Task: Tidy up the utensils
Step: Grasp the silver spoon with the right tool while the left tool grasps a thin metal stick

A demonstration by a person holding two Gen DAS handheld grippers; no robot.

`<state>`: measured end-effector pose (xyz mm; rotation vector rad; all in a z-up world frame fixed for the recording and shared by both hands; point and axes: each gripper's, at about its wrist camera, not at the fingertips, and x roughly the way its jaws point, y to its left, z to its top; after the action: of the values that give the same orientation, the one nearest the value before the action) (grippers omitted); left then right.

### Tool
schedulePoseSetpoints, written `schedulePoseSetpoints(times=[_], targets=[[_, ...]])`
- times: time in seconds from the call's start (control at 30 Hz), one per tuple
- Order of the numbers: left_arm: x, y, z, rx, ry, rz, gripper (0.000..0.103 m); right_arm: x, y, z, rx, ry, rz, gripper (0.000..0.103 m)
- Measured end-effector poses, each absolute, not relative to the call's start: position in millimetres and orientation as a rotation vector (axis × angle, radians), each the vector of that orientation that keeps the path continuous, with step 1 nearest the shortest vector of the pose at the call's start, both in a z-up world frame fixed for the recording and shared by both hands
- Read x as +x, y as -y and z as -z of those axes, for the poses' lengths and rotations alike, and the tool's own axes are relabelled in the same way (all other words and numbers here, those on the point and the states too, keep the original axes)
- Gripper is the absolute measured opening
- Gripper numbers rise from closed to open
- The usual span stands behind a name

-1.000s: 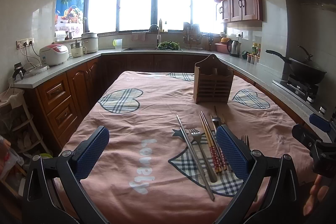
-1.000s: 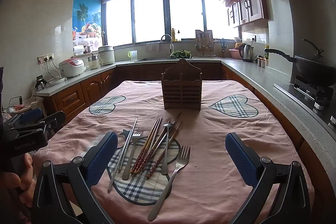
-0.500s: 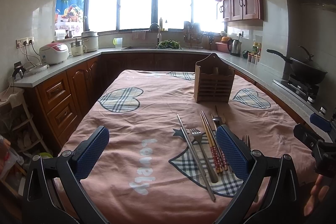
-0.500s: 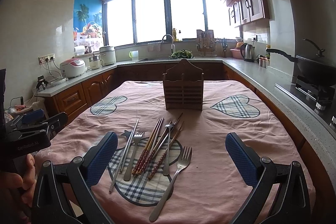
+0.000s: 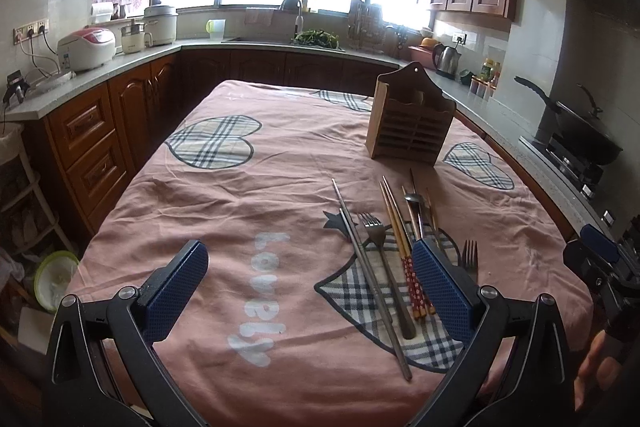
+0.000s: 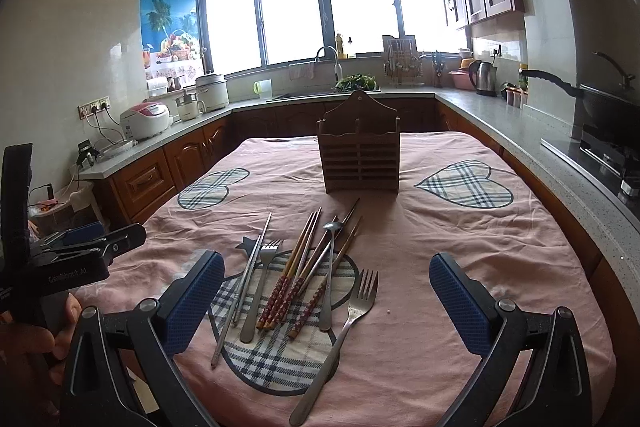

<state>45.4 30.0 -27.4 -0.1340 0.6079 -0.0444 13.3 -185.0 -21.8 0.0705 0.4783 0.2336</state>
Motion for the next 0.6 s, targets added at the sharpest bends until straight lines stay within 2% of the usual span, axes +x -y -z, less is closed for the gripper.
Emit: schedulePoseSetpoints(times=[0.13,0.2,0.37,0.47,0.6], targets=[[77.4,-34.6,38.8,-0.151,-0.689,0.061,0.103,38.4,184.3,30.3,0.09,-0.547,-0.272,0.102],[93.8,-34.4,42.9,-0.148,-0.722,0.067,0.103,52.9,183.6,35.2,0.101,-0.58,-0.29,0.097],[129.1,-31.2,49.7,-0.147,-0.782,0.09,0.097,93.4,179.7,51.4,0.12,-0.68,-0.324,0.069],[149.3,-27.2,54.3,-0.133,-0.816,0.098,0.092,116.6,176.4,62.6,0.116,-0.734,-0.326,0.056],[173.2,-22.3,62.6,-0.116,-0.859,0.108,0.087,143.5,173.6,75.4,0.123,-0.797,-0.344,0.046]])
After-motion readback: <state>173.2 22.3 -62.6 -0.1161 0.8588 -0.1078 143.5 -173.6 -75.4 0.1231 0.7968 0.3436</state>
